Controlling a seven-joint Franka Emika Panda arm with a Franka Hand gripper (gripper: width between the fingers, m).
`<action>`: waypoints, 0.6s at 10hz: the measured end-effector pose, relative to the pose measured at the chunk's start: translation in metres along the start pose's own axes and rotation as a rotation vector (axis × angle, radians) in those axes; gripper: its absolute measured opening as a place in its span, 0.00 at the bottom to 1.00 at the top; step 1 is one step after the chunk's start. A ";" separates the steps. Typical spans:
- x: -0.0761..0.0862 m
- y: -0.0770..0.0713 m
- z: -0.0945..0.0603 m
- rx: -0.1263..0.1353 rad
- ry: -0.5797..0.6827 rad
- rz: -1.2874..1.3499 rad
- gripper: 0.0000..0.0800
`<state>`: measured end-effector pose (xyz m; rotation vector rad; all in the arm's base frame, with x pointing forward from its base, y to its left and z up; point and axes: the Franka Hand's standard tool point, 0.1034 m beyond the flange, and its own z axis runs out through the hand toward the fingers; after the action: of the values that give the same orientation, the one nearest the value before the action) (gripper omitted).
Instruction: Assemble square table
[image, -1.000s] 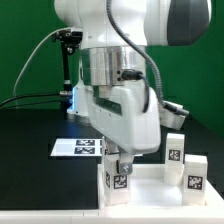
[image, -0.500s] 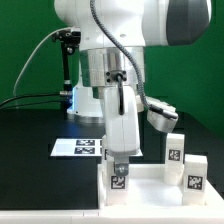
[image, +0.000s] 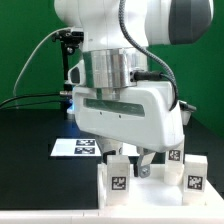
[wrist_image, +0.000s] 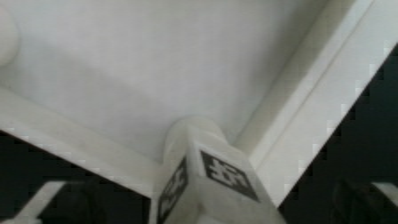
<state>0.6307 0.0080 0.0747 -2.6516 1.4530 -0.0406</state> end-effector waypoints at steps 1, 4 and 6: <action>0.001 0.000 0.000 0.000 0.000 -0.079 0.81; 0.010 -0.001 -0.002 -0.021 0.069 -0.660 0.81; 0.011 -0.007 -0.004 -0.006 0.143 -0.778 0.81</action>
Offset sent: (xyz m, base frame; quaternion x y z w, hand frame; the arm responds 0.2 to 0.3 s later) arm 0.0123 0.0006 0.0033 0.0146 0.0461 -0.5178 0.8542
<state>0.6422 0.0027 0.0787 -3.0808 0.3588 -0.2931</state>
